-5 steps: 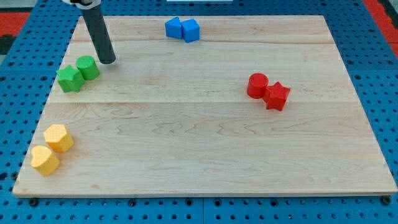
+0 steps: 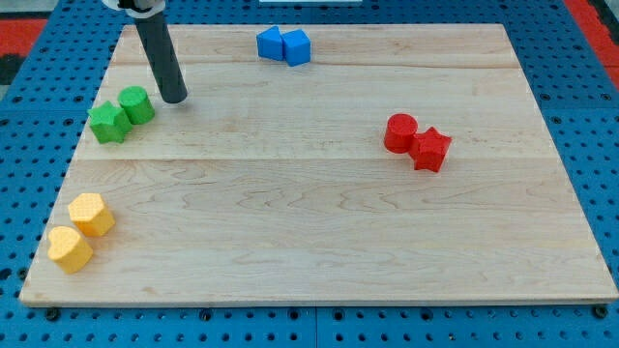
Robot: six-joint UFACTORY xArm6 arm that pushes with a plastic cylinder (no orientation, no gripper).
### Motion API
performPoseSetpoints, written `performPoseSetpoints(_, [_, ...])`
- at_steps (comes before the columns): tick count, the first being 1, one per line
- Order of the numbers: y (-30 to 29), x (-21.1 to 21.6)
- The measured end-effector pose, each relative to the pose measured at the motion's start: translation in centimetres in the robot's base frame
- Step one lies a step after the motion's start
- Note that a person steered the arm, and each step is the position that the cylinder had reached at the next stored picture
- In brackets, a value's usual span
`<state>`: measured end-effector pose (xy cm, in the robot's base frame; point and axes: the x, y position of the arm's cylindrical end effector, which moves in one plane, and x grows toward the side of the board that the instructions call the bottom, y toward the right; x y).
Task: Move your arm towards yellow heart
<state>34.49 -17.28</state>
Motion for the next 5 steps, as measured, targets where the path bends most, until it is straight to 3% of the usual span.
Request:
performPoseSetpoints(2, [1.7,11.1])
performPoseSetpoints(5, [-13.2,13.8])
